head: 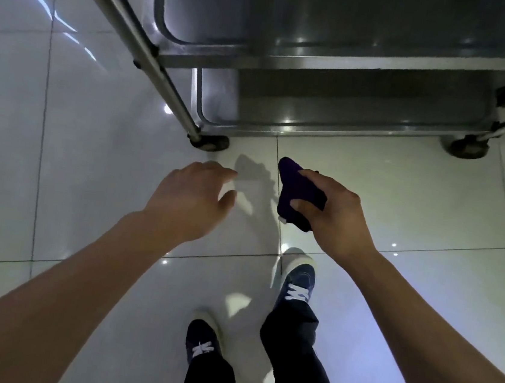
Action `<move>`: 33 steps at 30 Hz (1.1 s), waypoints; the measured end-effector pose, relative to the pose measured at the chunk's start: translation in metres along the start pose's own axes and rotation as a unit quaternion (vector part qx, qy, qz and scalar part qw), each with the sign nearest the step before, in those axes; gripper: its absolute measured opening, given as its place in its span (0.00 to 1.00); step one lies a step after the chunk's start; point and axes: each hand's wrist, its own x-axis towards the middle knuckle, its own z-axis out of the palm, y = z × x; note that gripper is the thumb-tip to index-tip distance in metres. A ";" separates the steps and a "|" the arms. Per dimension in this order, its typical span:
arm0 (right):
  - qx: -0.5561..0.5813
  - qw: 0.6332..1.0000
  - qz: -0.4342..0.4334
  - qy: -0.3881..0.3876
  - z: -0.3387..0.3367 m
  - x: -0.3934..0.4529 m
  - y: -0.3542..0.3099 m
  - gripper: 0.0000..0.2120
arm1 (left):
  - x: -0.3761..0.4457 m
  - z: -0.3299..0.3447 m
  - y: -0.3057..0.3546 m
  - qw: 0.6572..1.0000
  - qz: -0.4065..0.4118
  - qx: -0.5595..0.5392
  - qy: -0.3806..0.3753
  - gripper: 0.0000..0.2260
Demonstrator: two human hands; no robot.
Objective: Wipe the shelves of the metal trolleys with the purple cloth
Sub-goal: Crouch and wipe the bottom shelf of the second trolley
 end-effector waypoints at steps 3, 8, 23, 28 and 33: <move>-0.016 0.999 -0.032 -0.024 0.033 0.052 0.023 0.25 | 0.038 0.035 -0.016 1.000 0.002 -0.017 0.025 0.20; -0.038 0.994 -0.101 0.016 0.067 0.140 0.052 0.24 | 0.111 0.077 -0.047 0.997 0.002 -0.020 0.079 0.17; -0.324 0.921 -0.211 0.045 0.127 0.311 0.086 0.25 | 0.228 0.148 -0.107 0.980 -0.008 0.054 0.194 0.14; -0.353 0.909 -0.220 0.013 0.135 0.323 0.092 0.26 | 0.223 0.165 -0.118 0.968 -0.028 0.055 0.245 0.12; -0.369 0.904 -0.213 0.031 0.144 0.317 0.099 0.29 | 0.215 0.168 -0.128 0.967 -0.048 0.068 0.242 0.11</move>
